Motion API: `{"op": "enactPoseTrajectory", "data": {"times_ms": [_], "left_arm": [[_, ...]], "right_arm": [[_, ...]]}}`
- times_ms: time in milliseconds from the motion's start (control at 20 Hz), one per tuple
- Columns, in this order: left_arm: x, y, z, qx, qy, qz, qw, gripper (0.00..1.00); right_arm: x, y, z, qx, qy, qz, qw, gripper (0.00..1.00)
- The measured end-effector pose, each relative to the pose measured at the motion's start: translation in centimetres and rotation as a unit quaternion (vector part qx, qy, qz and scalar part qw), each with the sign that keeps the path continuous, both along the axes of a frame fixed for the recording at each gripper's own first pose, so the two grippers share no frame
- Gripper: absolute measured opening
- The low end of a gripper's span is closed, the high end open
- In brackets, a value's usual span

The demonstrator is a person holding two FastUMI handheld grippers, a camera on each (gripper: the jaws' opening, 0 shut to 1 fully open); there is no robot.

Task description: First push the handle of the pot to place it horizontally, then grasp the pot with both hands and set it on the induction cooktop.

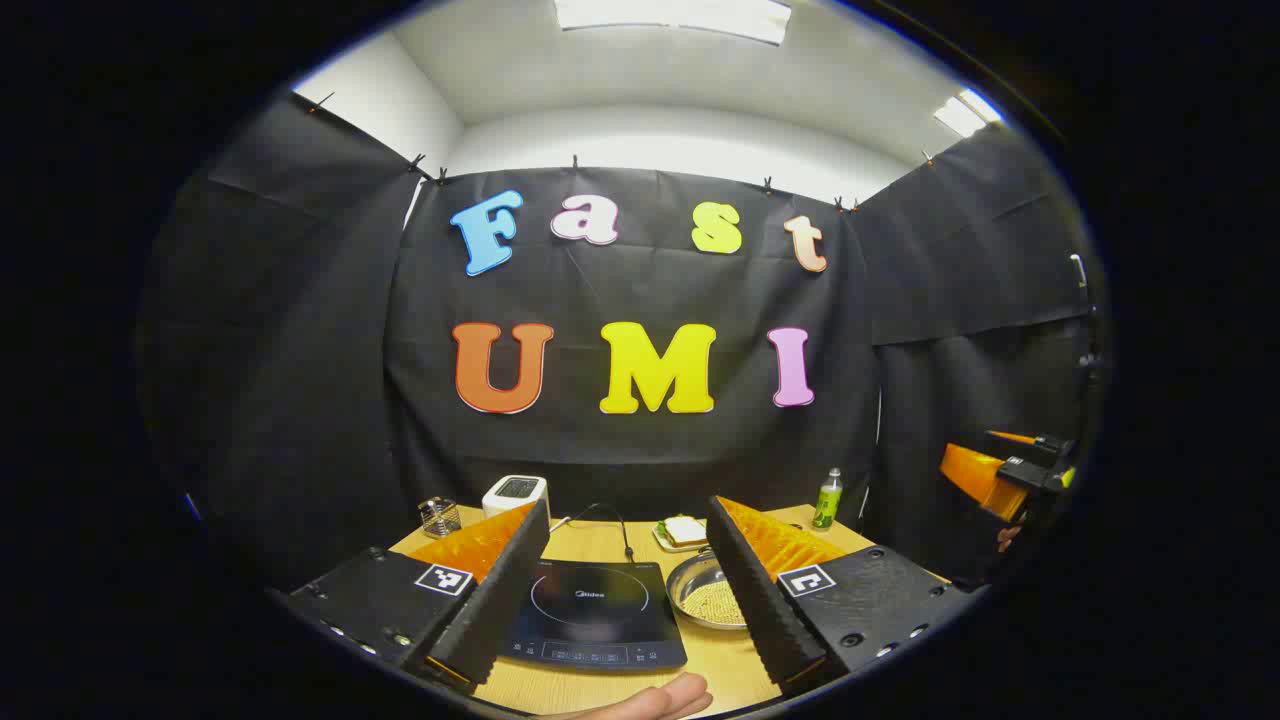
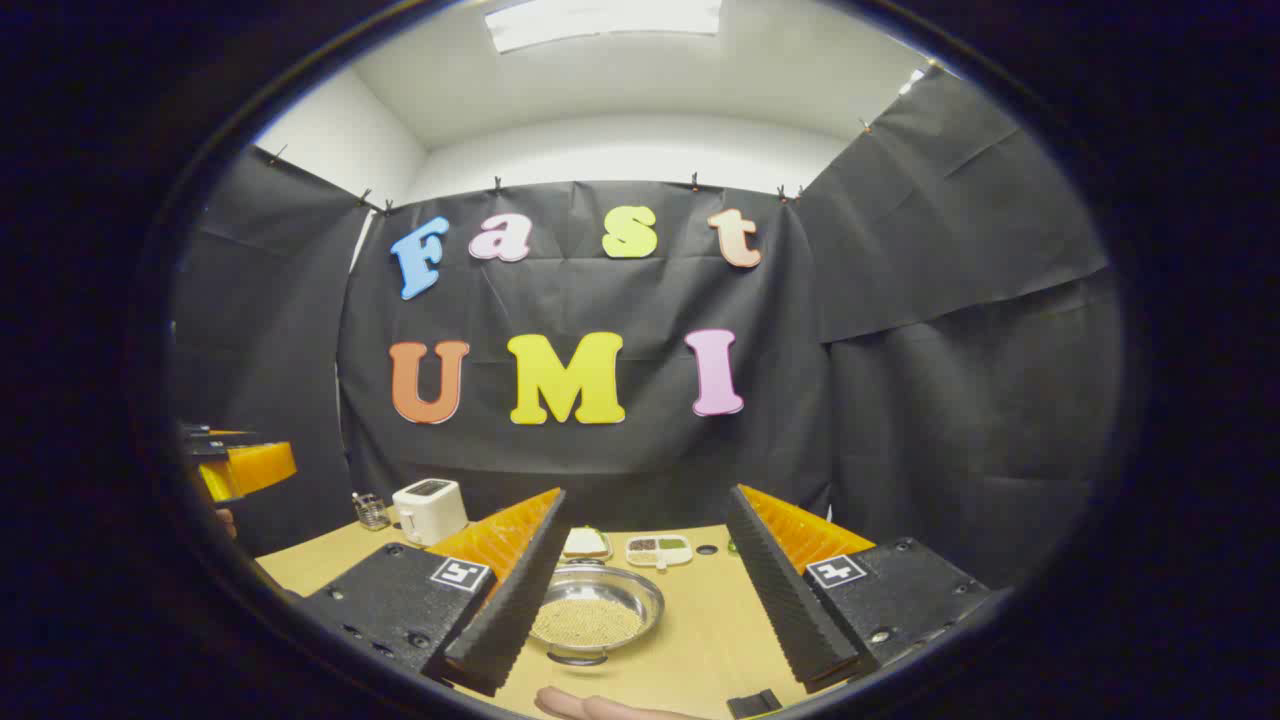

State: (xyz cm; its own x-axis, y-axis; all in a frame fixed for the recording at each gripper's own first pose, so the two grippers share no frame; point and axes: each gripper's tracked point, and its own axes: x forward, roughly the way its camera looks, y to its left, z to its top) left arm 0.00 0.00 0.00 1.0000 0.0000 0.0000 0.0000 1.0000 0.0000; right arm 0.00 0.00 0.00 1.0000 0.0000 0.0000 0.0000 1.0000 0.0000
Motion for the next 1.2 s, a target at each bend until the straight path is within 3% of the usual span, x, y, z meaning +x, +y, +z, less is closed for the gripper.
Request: {"op": "enactPoseTrajectory", "data": {"times_ms": [500, 600, 900, 1000, 1050, 1150, 1200], "left_arm": [[-2.1, 2.3, 1.1, -0.01, -0.027, 0.026, 0.999, 0.95], [-2.2, 2.2, 0.7, -0.003, -0.028, 0.023, 0.999, 0.95], [-2.2, 2.4, -0.4, -0.003, -0.027, 0.023, 0.999, 0.95], [-2.3, 2.5, -0.7, -0.002, -0.025, 0.022, 0.999, 0.95], [-2.4, 2.6, -0.7, 0.001, -0.027, 0.022, 0.999, 0.95], [-2.6, 2.5, -0.9, 0.007, -0.03, 0.02, 0.999, 0.95], [-2.7, 2.4, -1.0, 0.008, -0.032, 0.018, 0.999, 0.95]], "right_arm": [[2.7, 1.0, -3.0, -0.005, 0.036, 0.004, 0.999, 0.95], [3.0, 1.2, -3.3, -0.007, 0.038, 0.007, 0.999, 1.0], [3.8, 4.7, -5.0, -0.005, 0.064, 0.073, 0.995, 0.95], [4.4, 4.9, -5.5, -0.012, 0.07, 0.072, 0.995, 0.95], [4.7, 5.3, -5.6, -0.016, 0.072, 0.075, 0.994, 1.0], [5.5, 6.1, -5.6, -0.022, 0.071, 0.077, 0.994, 1.0], [5.9, 6.2, -6.1, -0.023, 0.075, 0.076, 0.994, 0.95]]}}
